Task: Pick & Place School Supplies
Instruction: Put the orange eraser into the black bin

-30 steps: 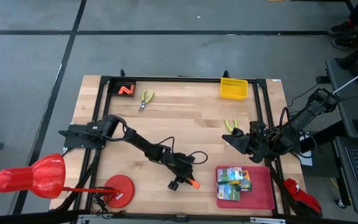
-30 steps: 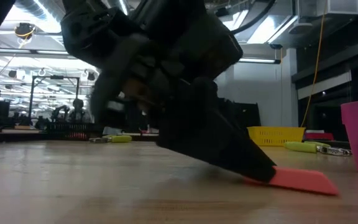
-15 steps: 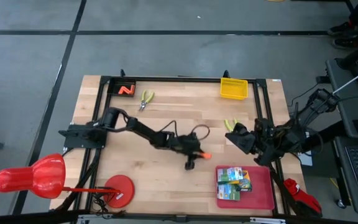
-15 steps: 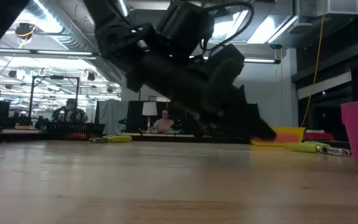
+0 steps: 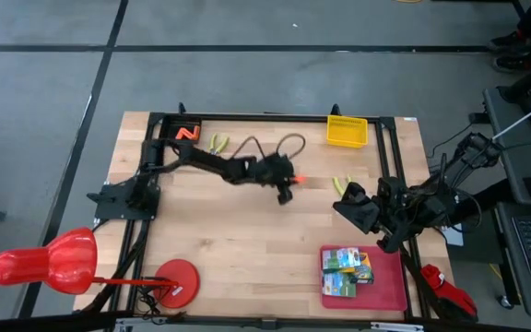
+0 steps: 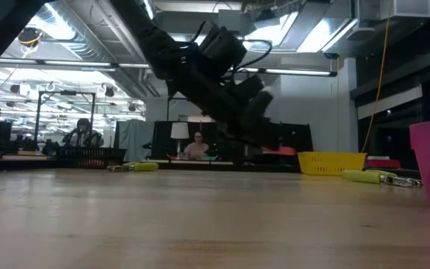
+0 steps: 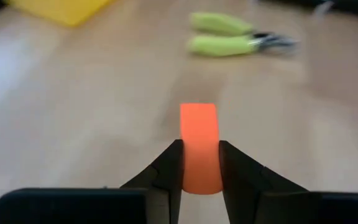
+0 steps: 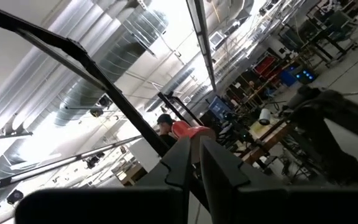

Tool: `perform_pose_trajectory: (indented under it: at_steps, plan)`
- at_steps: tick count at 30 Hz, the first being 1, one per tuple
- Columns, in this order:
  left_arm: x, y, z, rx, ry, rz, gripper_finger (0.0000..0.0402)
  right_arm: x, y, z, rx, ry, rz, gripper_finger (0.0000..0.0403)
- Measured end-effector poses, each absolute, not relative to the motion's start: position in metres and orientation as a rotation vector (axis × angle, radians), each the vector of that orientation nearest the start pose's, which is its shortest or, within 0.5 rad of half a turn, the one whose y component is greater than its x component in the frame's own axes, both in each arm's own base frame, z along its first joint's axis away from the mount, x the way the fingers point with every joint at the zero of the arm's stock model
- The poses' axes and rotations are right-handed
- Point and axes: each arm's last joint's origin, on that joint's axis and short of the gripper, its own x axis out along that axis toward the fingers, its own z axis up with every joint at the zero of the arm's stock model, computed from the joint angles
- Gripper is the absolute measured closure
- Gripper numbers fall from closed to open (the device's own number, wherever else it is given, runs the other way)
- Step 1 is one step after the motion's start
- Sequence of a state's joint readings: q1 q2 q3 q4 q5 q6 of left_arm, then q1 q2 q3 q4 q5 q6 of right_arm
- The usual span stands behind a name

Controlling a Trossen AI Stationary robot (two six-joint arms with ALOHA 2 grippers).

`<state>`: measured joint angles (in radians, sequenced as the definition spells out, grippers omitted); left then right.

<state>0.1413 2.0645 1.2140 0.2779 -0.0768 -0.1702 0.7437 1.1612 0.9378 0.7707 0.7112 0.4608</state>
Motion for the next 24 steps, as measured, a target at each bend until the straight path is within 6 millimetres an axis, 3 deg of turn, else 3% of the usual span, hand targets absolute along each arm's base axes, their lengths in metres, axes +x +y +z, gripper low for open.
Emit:
perform_pose_trajectory:
  at_steps: [11, 19, 24]
  plan:
    - [0.379, 0.148, 0.156, -0.185, 0.79, 0.334, 0.0322, 0.192, 0.151, 0.397, 0.789, -0.402, 0.116, 0.0364]
    - [0.337, 0.187, 0.165, -0.222, 0.953, 0.34, 0.0322, 0.187, 0.146, 0.403, 0.752, -0.442, 0.1, 0.0364]
    - [0.303, 0.202, 0.174, -0.258, 0.967, 0.401, 0.0327, 0.182, 0.142, 0.408, 0.729, -0.465, 0.099, 0.0364]
